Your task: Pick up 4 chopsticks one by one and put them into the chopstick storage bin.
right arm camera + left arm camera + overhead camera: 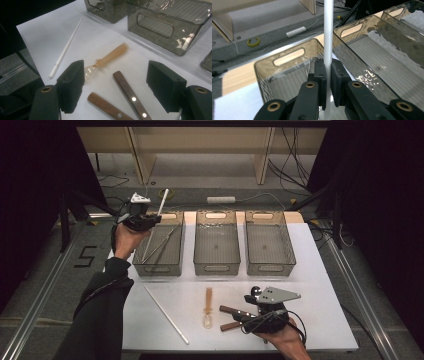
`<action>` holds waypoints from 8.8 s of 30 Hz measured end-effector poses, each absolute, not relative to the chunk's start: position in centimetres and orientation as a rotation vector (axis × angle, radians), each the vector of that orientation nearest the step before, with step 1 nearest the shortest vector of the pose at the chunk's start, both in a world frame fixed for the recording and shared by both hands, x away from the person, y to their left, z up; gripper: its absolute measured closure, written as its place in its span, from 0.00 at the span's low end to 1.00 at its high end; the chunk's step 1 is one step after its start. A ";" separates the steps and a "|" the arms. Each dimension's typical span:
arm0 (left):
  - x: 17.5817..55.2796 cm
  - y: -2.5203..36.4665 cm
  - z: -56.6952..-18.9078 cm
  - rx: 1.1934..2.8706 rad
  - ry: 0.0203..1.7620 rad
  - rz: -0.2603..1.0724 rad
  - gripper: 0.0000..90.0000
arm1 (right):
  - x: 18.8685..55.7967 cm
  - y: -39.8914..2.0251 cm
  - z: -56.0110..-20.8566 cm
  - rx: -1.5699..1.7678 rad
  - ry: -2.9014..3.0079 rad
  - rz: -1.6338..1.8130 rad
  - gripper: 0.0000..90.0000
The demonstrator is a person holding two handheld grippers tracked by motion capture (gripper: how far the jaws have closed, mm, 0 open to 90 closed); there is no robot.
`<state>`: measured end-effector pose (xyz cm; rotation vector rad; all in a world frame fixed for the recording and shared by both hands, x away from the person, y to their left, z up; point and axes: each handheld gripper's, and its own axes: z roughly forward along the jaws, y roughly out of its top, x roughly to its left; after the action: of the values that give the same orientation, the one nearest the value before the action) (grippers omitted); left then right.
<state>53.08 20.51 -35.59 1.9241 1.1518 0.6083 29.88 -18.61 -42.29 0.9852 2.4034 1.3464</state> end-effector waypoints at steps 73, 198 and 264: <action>37.4 18.7 -42.1 1.946 0.947 0.456 0.28 | 27.1 -6.5 -47.2 0.731 2.668 1.249 0.54; 34.3 15.5 -46.5 2.664 0.366 0.226 0.73 | 30.6 -6.8 -44.8 0.561 2.807 1.046 0.93; 38.6 20.8 -39.9 2.227 1.050 0.362 0.93 | 32.0 -19.2 -42.7 1.073 2.377 1.149 0.39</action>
<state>38.58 20.79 -39.95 2.2271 1.0505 0.3623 31.98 -19.22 -42.73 1.0726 2.3766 1.1491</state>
